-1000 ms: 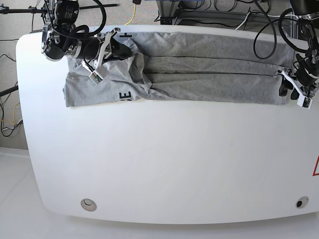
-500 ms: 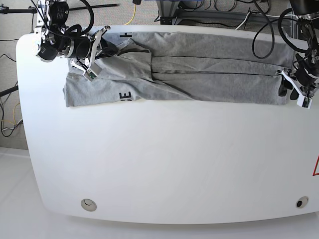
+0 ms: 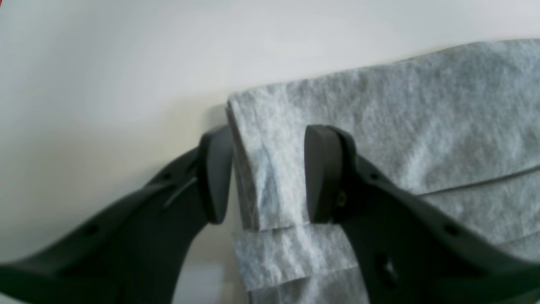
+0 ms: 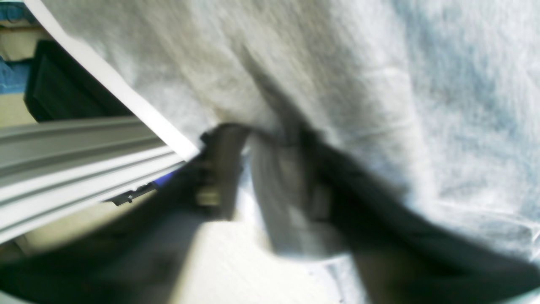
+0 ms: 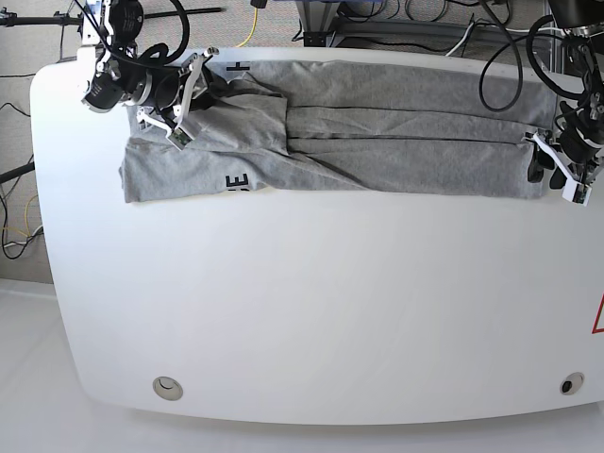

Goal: Fold the T-shirt properly

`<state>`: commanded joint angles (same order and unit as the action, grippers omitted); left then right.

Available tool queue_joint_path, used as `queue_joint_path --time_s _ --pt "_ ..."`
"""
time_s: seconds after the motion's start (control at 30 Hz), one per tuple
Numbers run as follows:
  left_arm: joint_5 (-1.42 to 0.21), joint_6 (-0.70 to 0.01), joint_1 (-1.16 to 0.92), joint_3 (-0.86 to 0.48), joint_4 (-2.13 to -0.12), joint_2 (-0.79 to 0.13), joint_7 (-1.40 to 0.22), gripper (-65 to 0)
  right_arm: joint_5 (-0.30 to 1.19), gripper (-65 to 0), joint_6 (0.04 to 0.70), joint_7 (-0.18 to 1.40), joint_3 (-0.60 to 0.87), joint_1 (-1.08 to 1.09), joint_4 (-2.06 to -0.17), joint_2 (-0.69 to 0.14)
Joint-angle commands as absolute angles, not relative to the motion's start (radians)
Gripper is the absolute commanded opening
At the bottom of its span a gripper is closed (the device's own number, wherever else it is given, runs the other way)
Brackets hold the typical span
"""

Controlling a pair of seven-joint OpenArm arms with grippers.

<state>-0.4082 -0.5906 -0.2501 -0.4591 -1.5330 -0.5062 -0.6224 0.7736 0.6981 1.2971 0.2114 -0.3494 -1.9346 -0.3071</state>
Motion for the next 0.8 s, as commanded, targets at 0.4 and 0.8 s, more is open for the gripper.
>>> queue_joint_path --time_s 0.4,0.8 --pt "-0.417 -0.586 -0.247 -0.458 -1.530 -0.502 -0.619 -38.2 0.767 -27.7 0.698 1.290 0.200 -0.354 -1.927 -0.373" --pt "-0.422 -0.588 -0.248 -0.456 -1.536 -0.499 -0.622 -38.1 0.856 -28.4 0.698 1.319 0.200 -0.348 -1.948 -0.332"
